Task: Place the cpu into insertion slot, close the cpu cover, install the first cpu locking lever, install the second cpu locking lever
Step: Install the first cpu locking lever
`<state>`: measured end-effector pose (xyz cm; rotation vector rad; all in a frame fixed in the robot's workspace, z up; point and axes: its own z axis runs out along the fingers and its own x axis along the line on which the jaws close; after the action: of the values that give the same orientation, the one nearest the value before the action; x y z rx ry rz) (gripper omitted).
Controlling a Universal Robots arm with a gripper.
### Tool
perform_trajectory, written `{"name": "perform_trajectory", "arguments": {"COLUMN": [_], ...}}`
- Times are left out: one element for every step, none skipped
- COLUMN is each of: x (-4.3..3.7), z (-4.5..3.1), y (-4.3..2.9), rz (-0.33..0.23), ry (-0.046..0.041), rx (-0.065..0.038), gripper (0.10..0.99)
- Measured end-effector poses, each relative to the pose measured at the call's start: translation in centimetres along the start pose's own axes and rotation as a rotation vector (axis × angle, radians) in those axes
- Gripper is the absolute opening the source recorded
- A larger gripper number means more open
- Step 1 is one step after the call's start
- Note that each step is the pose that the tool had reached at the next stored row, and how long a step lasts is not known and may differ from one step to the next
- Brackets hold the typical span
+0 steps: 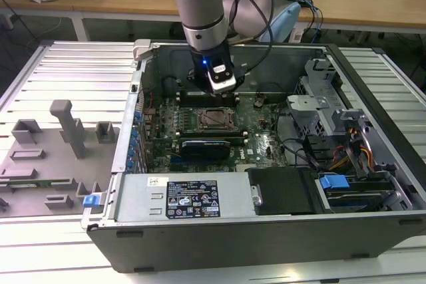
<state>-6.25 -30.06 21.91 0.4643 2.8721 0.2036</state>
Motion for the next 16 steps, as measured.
{"name": "perform_trajectory", "arguments": {"x": [0.00,0.00,0.00,0.00,-0.03,-0.12,-0.27,-0.36,-0.45,-0.49,-0.53,-0.56,-0.66,-0.73,-0.76,-0.81], "z": [0.00,0.00,-0.02,-0.02,-0.01,0.03,0.08,0.12,0.15,0.16,0.14,0.14,0.11,0.09,0.09,0.06], "y": [0.00,0.00,0.00,0.00,0.01,0.04,0.08,0.11,0.14,0.13,0.04,-0.06,-0.34,-0.55,-0.64,-0.78], "rz": [0.000,0.000,0.000,0.000,0.002,0.005,0.007,0.009,0.011,0.012,0.011,0.011,0.011,0.011,0.010,0.003], "ry": [-0.0002,-0.0002,-0.0001,0.0007,0.0122,0.0408,0.0692,0.0868,0.1032,0.1166,0.1167,0.1166,0.1163,0.1157,0.1128,0.1022], "rx": [0.000,0.000,0.000,0.000,0.005,0.015,0.025,0.032,0.039,0.046,0.046,0.047,0.047,0.049,0.057,0.091], "gripper": [0.106,0.106,0.106,0.106,0.106,0.106,0.106,0.106,0.106,0.106,0.106,0.106,0.106,0.106,0.106,0.106]}}
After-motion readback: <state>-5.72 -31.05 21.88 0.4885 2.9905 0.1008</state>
